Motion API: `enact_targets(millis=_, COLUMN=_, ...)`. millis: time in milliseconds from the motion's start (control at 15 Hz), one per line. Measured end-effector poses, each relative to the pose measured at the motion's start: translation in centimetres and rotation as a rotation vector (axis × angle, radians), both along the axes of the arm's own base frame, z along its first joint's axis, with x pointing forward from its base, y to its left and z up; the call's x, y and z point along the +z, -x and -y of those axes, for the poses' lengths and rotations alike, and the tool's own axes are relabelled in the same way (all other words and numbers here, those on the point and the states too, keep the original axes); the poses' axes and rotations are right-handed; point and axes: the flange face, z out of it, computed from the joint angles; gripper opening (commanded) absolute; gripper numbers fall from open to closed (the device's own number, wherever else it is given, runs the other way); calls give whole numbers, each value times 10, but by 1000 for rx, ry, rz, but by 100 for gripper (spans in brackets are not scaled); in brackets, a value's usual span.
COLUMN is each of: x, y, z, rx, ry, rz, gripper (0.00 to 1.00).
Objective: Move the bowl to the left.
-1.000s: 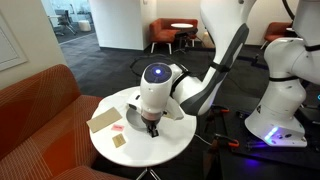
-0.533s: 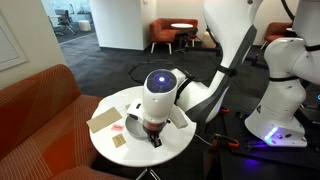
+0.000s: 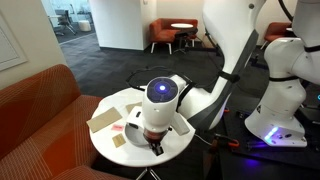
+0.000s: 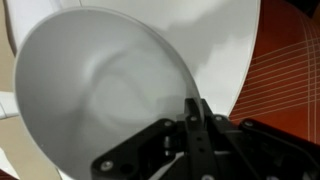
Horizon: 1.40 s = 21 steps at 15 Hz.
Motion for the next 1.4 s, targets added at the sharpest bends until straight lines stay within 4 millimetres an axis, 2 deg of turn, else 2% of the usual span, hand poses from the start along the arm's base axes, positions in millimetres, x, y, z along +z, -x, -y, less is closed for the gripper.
enact_targets(millis=133, x=-4, y=0, z=-3, rx=5, ry=1, rz=-4, gripper=1)
enact_targets(millis=200, x=-5, y=-1, z=-4, rx=6, ry=1, rz=-6, gripper=6)
enact_targets(millis=267, x=-7, y=-1, z=-5, rx=7, ry=2, rz=-7, gripper=31)
enact_targets(millis=333, x=-8, y=-1, z=-5, rx=8, ry=2, rz=-8, gripper=31)
enact_targets(millis=533, x=-11, y=-3, z=-7, rx=10, ry=3, rz=-9, gripper=51)
enact_targets(millis=933, x=-10, y=-6, z=-10, rx=16, ry=2, rz=-1, gripper=96)
enact_targets(millis=1067, x=-8, y=-6, z=-11, rx=14, ry=0, rz=3, gripper=100)
enact_targets(millis=1400, x=6, y=-4, z=-13, rx=-4, ry=-9, rz=33, gripper=100)
